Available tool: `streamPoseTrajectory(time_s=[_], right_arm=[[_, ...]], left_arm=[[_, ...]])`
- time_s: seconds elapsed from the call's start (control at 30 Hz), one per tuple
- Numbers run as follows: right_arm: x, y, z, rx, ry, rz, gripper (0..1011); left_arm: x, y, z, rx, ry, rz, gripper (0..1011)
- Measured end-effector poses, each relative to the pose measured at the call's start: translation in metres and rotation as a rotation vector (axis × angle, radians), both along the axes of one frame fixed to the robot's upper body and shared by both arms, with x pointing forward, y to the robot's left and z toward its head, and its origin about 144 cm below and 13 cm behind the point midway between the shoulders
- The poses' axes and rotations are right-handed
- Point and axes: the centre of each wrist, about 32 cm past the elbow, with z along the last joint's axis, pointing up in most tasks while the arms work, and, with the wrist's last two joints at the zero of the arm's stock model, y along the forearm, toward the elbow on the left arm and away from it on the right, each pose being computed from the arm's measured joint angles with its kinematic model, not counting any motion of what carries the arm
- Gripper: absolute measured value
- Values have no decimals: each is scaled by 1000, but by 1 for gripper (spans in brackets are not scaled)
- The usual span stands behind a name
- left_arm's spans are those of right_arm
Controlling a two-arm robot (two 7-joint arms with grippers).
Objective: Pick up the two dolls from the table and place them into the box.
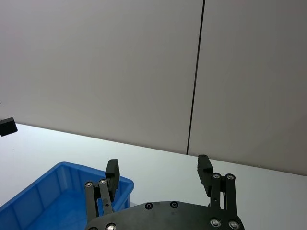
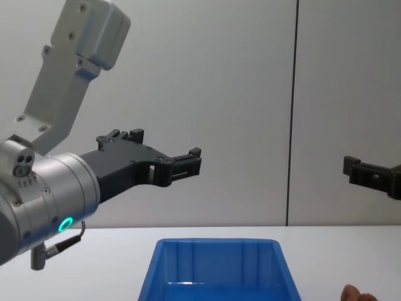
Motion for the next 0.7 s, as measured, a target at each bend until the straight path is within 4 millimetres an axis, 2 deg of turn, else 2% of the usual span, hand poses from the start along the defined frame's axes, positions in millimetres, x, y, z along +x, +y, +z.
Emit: streamPoseTrajectory(time_s=[0.7], right_arm=[[0, 0, 0, 0, 0, 0, 1001]], left_arm=[[0, 1, 0, 0, 1, 1, 1001]])
